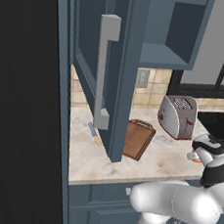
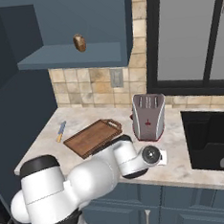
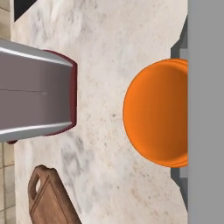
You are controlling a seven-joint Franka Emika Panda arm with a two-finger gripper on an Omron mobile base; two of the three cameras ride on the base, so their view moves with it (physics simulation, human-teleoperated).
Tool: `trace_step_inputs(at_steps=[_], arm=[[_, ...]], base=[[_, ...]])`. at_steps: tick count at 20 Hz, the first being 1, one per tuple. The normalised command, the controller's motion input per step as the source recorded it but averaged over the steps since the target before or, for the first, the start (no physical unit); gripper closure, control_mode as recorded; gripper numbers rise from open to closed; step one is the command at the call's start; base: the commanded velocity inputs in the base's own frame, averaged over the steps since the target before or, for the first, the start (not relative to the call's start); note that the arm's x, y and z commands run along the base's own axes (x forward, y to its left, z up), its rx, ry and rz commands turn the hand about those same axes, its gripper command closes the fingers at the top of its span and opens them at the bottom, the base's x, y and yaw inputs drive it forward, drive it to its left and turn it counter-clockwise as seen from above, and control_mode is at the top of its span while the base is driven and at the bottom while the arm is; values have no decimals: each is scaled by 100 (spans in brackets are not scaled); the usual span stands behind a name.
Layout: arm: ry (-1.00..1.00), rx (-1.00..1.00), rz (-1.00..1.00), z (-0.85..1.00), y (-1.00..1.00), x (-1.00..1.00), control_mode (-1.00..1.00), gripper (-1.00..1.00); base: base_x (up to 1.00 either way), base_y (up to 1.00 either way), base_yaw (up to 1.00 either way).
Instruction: Pick the bread, place it on the cutting board, pick the jam, place it on the counter, and close the cabinet.
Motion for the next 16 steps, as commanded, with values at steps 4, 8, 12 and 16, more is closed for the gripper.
trace_step_inputs(at_steps=[4, 8, 12, 16], arm=[[0, 0, 0, -14, 0, 0, -100, 100], [0, 0, 0, -12, 0, 0, -100, 100], [0, 0, 0, -14, 0, 0, -100, 100], [0, 0, 0, -11, 0, 0, -100, 100]], base=[[0, 0, 0], [0, 0, 0], [0, 0, 0], [0, 0, 0]])
